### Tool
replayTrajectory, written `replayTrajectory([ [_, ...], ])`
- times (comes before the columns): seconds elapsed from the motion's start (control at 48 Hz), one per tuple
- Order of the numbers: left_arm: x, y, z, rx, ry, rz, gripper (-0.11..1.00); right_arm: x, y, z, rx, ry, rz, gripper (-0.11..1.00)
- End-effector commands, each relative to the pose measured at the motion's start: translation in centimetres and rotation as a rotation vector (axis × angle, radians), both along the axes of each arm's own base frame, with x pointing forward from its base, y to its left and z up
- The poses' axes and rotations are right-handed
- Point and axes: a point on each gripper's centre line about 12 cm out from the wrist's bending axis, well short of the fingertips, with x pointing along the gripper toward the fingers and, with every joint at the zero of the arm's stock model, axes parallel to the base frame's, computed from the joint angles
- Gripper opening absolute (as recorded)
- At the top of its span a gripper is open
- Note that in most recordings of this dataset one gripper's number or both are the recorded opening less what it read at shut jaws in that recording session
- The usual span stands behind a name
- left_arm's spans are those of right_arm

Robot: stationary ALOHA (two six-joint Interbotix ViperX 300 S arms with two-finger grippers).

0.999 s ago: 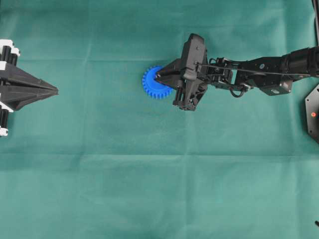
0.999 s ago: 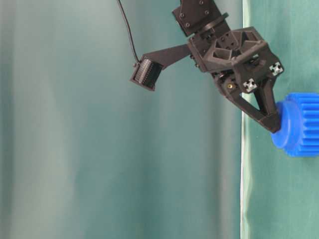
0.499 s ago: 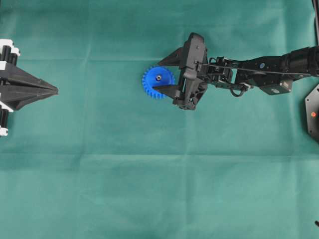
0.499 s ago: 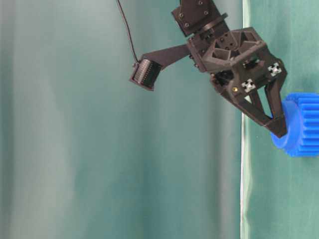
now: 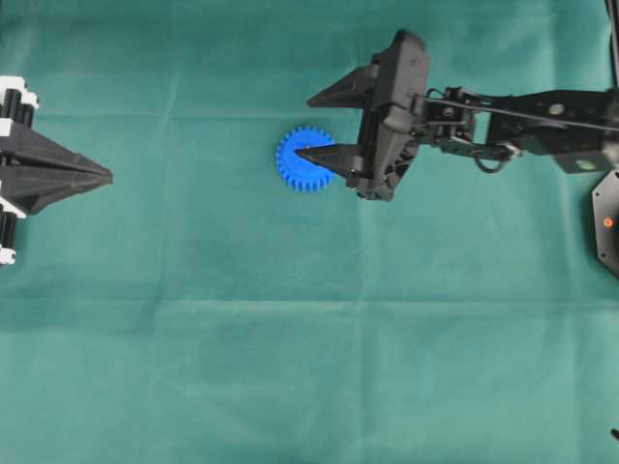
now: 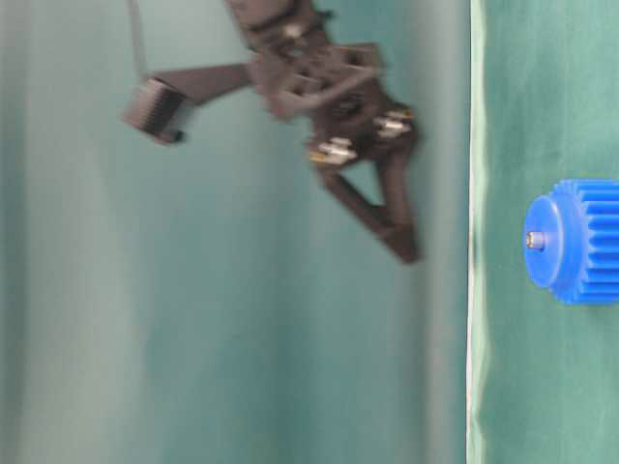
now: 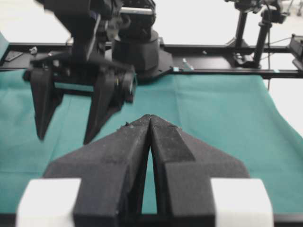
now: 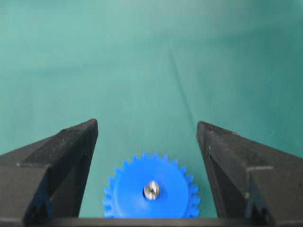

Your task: Insert the shaft placed at a random location into the center hole of the medium gear at another random location.

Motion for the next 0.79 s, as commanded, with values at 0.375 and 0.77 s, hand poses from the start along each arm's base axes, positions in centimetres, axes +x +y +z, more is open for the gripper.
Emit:
replayTrajectory([
  [0.375, 0.2, 0.0, 0.8, -0.001, -0.018, -0.002, 0.0, -2.5, 0.5, 2.4, -0.023, -0.053, 0.008, 0.84],
  [0.77, 0.2, 0.0, 0.8, -0.001, -0.018, -0.002, 0.0, -7.9, 1.3, 2.6, -0.021, -0.074, 0.004, 0.84],
])
